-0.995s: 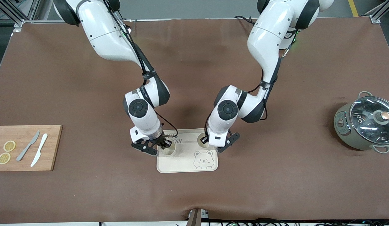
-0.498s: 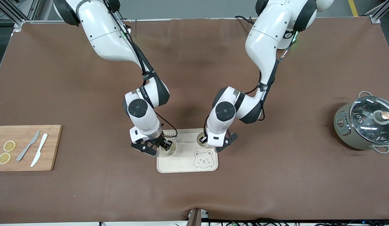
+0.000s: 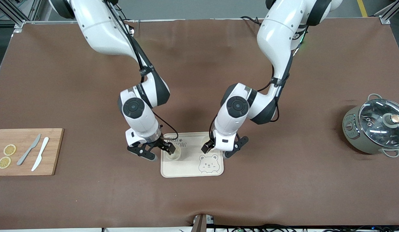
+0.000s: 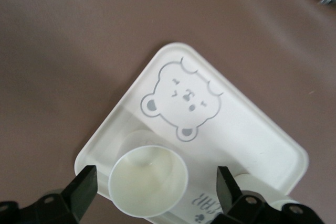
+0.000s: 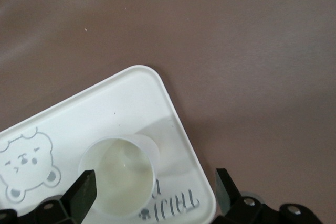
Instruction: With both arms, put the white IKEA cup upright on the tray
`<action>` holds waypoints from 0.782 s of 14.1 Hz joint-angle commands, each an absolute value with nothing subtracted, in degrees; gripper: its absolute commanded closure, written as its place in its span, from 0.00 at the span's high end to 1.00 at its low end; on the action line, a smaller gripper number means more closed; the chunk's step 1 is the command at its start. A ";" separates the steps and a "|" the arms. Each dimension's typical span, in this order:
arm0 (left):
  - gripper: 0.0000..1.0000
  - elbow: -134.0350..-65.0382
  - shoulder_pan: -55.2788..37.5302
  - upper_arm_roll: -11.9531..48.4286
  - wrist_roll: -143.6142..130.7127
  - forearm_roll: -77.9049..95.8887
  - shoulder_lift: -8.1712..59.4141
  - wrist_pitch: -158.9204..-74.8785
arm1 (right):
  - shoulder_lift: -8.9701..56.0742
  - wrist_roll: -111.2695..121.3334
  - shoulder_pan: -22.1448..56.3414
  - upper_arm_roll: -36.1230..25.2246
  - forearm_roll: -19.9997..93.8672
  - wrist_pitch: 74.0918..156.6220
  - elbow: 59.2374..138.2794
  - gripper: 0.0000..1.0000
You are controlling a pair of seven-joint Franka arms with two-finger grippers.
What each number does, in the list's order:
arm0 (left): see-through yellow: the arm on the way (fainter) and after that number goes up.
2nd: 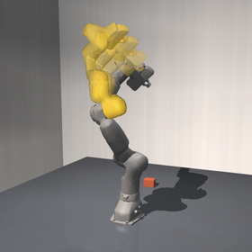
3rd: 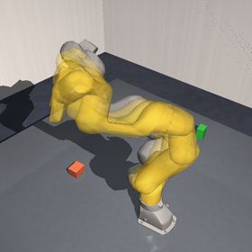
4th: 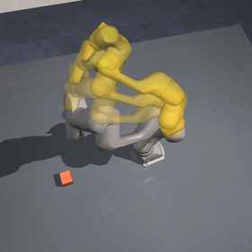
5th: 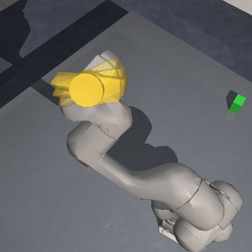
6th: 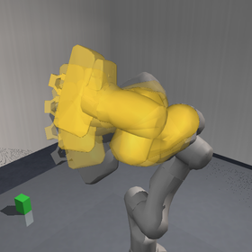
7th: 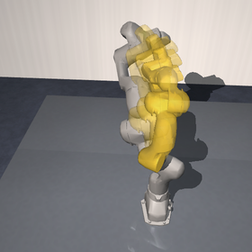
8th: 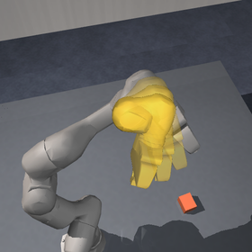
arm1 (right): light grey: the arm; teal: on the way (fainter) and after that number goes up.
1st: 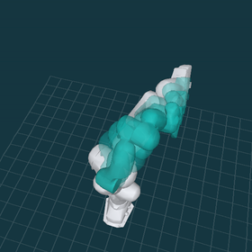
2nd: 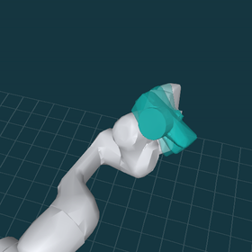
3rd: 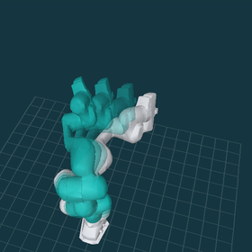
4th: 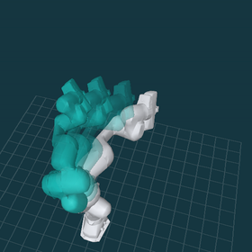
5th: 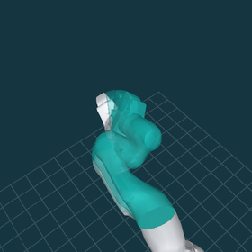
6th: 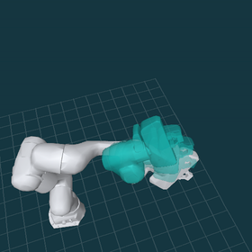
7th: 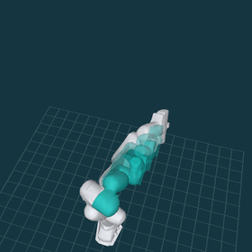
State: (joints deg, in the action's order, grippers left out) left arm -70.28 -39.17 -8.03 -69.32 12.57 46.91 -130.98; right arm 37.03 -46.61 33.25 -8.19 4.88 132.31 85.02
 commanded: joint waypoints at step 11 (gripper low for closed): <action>1.00 -72.95 -34.46 -13.62 -55.40 4.66 31.74 -113.05 | 1.00 -27.88 21.90 -7.38 4.22 94.50 92.71 1.00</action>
State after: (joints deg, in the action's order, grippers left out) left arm -70.80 -35.80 -13.77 -59.36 5.81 34.71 -115.63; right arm 8.81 -31.14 24.44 -8.35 4.63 96.01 86.41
